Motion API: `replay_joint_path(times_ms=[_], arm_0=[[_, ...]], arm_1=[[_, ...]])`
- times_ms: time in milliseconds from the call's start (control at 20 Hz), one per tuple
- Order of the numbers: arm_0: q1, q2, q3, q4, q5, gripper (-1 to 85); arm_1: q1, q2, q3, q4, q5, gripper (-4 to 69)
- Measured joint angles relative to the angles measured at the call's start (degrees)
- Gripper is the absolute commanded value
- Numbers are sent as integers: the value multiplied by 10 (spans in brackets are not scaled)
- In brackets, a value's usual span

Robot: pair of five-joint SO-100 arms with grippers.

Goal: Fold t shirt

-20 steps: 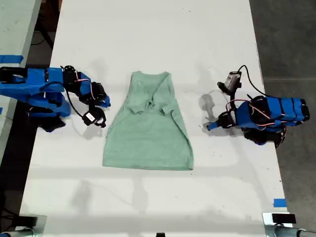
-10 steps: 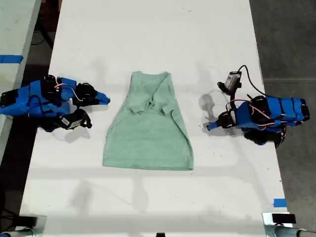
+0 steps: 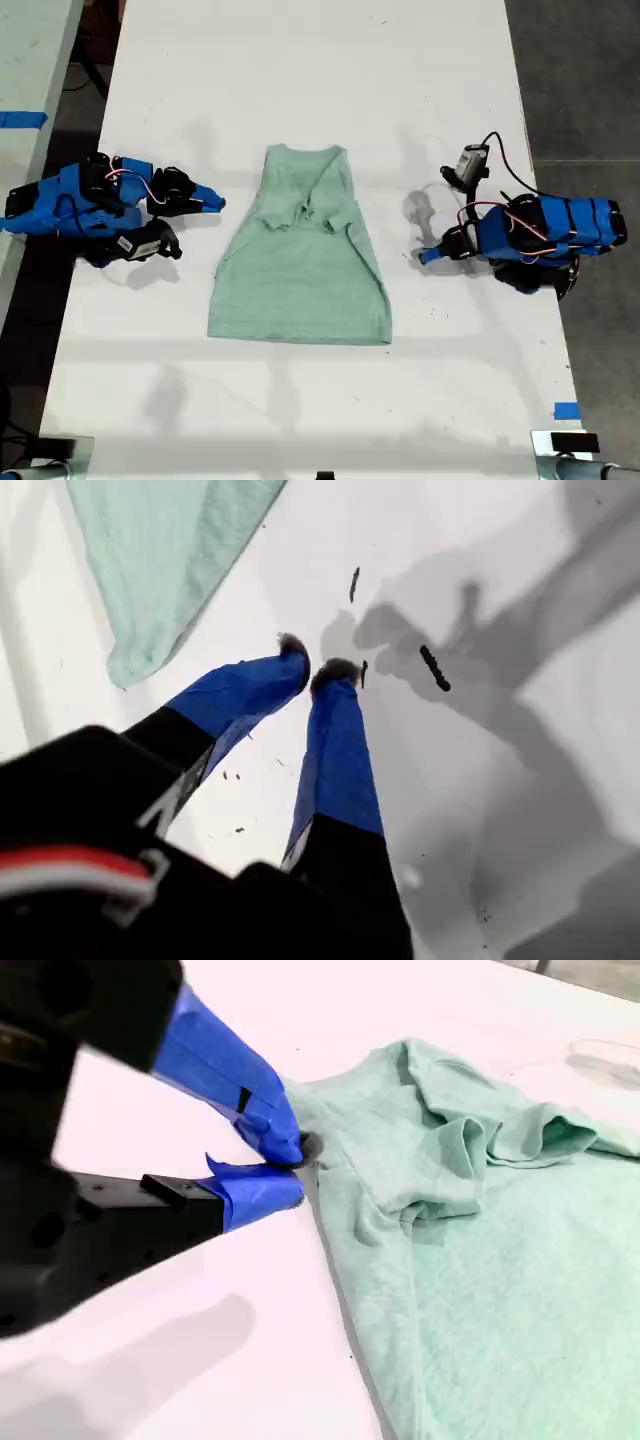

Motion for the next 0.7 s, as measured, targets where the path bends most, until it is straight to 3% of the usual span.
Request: replay_joint_path(times_ms=[700], arm_0=[[0, 0, 0, 0, 0, 12]], arm_1=[[0, 0, 0, 0, 0, 56]])
